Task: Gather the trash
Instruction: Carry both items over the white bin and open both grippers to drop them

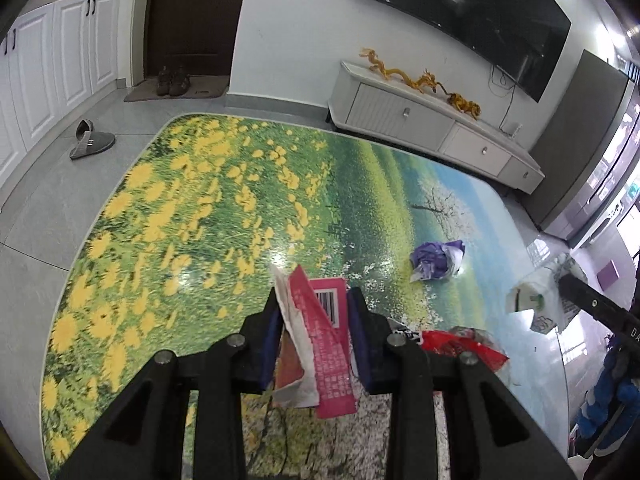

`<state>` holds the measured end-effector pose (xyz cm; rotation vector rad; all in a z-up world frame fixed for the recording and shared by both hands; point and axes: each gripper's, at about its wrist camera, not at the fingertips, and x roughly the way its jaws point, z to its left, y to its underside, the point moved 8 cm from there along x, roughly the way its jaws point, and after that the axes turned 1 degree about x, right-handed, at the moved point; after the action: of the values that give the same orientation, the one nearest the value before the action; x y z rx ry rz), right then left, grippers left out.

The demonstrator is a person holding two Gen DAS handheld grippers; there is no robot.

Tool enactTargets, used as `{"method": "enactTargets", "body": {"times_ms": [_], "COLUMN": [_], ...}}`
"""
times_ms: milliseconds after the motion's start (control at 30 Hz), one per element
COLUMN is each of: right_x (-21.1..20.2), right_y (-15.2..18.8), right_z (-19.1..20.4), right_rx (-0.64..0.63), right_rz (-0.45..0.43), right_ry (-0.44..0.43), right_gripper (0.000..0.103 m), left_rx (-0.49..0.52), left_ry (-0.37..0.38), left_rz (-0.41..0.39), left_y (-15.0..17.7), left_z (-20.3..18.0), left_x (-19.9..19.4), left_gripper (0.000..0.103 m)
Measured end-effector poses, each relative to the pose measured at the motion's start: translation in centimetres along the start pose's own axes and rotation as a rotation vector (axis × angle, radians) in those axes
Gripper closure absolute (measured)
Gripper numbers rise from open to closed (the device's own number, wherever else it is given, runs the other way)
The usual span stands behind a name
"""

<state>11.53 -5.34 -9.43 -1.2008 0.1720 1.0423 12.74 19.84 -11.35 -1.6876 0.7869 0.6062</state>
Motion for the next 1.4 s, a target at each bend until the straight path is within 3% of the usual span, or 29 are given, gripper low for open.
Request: {"method": "enactTargets", "body": {"times_ms": [300,567,767,1000,1233,1400], "right_x": [-6.6,-12.3,-16.7,-21.8,-24.9,-25.3], "right_y": [1.0,2.2,3.6,6.8,11.7,15.6], "right_z": [-0.4,-2.7,-6.0,-13.1,-20.9,-26.1], "right_rx": [0.031,0.079,0.136,0.235,0.356,0.472], "right_rz": [-0.1,-0.188,-0.255,-0.288,-0.236,-0.189], "right_ry": [0.036,0.071,0.117,0.259,0.406,0.473], "right_gripper": [0.084,0.084,0.084,0.084,0.084,0.083], "left_rx": [0.002,0.099,0.194,0.332,0.495,0.571], "left_ry": [0.06,0.152,0.231,0.323,0.407,0.436], "left_rz": [-0.063,-0.085,-0.053,0.03,0.155,0.237], "left_y": [0.3,0.3,1.1,3.6,8.2,11.1], "left_z": [-2.1,-9.8,-17.7,-28.5,-40.3,-46.4], "left_x": [-5.4,-7.9,-7.8,-5.5,-1.5,1.8], "left_gripper": [0.073,0.073,0.073,0.073,0.073,0.073]}}
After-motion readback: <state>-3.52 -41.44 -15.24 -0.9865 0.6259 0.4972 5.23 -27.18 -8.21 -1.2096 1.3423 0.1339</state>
